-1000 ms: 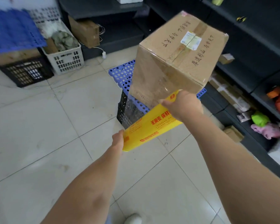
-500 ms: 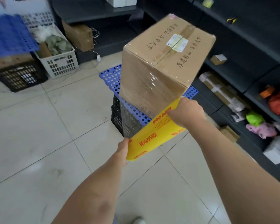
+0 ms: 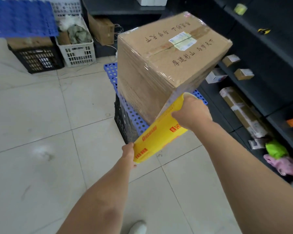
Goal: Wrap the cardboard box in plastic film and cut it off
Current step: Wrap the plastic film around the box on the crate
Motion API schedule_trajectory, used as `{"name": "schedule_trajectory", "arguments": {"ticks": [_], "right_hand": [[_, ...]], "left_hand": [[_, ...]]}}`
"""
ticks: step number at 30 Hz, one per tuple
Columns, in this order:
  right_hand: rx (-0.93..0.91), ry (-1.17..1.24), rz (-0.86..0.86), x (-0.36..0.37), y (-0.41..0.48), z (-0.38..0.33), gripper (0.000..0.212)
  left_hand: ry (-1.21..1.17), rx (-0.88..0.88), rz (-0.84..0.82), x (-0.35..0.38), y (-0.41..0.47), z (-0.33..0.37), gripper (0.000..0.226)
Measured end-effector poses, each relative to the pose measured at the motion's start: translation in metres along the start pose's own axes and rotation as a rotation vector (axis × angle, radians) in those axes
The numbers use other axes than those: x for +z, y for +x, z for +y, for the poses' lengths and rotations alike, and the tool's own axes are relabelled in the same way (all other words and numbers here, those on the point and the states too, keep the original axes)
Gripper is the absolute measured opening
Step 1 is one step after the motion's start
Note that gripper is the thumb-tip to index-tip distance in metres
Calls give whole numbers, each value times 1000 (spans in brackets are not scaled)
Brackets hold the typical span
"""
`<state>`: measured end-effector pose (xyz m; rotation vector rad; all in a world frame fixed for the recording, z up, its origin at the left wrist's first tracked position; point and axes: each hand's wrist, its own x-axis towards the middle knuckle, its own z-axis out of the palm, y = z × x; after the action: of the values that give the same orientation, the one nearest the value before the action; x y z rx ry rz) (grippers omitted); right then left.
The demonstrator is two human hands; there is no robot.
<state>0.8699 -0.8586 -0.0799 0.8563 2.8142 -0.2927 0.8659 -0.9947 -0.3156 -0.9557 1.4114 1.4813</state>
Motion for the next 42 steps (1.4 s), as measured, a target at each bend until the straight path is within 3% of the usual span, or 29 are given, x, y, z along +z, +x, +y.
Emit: {"name": "schedule_trajectory", "arguments": {"ticks": [4,9,13,16,23,26,28,33,38,42], "right_hand": [[-32,-112,46,-11,8,16,44],[-3,-41,-14,-20,26,33,55],[-79,-26,-35,-30,45,56,31],[-70,-42,-63,-35,62,69,25],[-133,-134,-70,-32,90,83,21],[-217,-133,-70,-36,97,91,34],[-297,-107,-48,-39,101,99,42],[-472,-90,-99,-42,108,124,34],[-544,-138,-85,-43,110,124,16],[-535,-122,-87,-46,115,125,46]], "left_hand": [[-63,18,8,31,6,-17,59],[-32,-8,53,61,16,-23,73],[16,-7,45,90,-8,-7,70],[7,1,58,110,-5,-3,68],[-96,44,101,147,31,-6,59],[-123,55,69,165,17,-11,36],[-218,77,83,178,13,-17,33],[-466,108,197,206,7,-36,63],[-520,35,139,204,11,-46,60],[-483,59,200,213,-1,-38,49]]}}
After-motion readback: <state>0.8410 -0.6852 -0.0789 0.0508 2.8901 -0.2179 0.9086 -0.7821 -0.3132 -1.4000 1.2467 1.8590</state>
